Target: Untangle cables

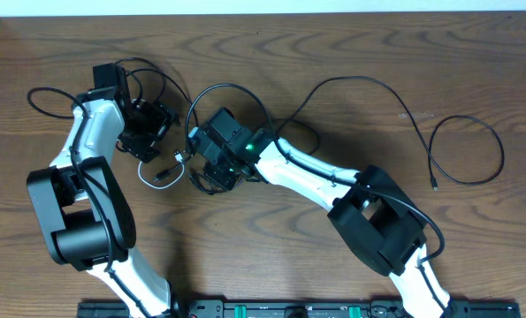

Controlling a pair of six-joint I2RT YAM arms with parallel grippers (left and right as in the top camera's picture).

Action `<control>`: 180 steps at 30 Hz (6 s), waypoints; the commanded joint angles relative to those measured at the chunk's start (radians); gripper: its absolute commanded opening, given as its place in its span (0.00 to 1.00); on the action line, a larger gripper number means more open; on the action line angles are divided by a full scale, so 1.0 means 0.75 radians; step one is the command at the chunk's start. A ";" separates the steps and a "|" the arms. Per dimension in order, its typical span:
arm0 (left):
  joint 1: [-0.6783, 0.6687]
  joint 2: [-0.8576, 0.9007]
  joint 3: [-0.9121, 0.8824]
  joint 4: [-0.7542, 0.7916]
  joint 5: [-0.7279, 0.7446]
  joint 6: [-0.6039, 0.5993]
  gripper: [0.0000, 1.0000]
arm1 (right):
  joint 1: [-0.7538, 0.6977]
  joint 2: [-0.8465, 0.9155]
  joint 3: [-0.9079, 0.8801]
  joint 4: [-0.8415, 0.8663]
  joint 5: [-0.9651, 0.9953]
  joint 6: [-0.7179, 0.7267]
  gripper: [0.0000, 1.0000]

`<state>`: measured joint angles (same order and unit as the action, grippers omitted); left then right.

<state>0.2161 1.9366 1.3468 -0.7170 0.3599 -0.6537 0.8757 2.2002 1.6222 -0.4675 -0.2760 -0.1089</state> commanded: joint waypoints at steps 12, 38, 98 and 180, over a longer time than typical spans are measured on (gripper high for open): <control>0.008 0.012 -0.002 0.001 -0.018 0.009 0.86 | 0.007 -0.007 0.040 -0.023 -0.114 -0.032 0.50; 0.008 0.012 -0.002 0.070 0.078 0.155 0.99 | 0.030 -0.041 0.208 -0.288 -0.158 -0.322 0.71; -0.115 -0.079 0.013 0.064 1.074 1.084 0.13 | -0.380 0.037 0.283 -0.264 -0.743 0.245 0.01; -0.163 -0.079 0.013 0.160 0.636 0.783 0.08 | -0.409 0.037 0.282 -0.069 -0.563 0.624 0.01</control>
<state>0.0990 1.8996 1.3472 -0.5934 0.8368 -0.0566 0.5858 2.2635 1.8175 -0.5461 -0.7452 0.2901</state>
